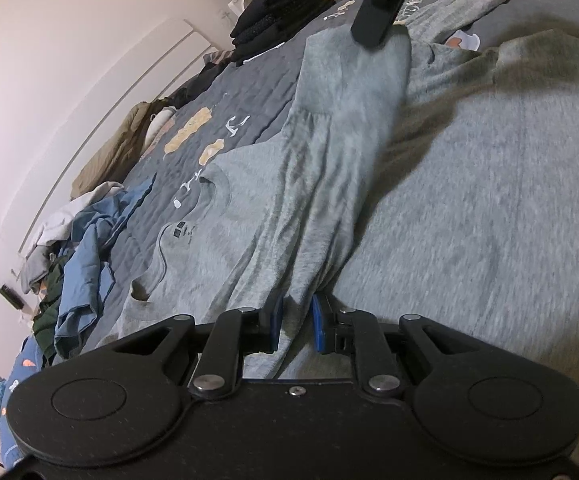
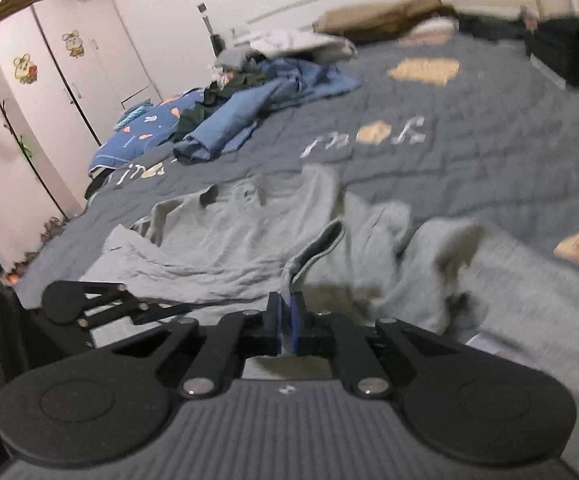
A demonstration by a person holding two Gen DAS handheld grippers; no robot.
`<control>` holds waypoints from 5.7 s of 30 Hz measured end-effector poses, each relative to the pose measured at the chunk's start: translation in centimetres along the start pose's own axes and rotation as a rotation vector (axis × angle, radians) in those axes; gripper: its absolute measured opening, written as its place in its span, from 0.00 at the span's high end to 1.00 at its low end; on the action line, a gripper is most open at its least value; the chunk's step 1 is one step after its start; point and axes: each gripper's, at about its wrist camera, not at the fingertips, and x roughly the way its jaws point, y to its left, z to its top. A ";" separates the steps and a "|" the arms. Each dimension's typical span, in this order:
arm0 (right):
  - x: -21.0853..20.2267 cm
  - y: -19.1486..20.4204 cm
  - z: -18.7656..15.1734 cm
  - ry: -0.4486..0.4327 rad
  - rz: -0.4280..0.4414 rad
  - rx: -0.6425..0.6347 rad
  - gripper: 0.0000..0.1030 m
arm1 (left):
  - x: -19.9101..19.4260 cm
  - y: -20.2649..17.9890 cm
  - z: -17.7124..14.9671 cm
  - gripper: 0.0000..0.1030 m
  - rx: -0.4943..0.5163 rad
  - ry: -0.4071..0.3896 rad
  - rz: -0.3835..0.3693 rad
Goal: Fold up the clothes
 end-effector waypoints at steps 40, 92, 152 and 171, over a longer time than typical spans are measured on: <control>7.2 -1.7 0.2 0.236 0.014 0.303 0.59 | -3.6 0.7 -0.4 0.96 -0.015 0.006 -0.165; -3.8 -7.0 -1.3 -0.075 -0.231 0.455 0.56 | -7.9 8.4 0.9 0.52 -0.778 -0.158 -0.309; -18.2 -21.5 -18.1 -0.409 -0.435 1.227 0.47 | -6.9 -3.1 11.4 0.42 -0.906 -0.187 -0.626; -19.4 -21.8 -19.0 -0.515 -0.361 1.286 0.44 | -7.2 -3.1 11.5 0.41 -0.894 -0.197 -0.614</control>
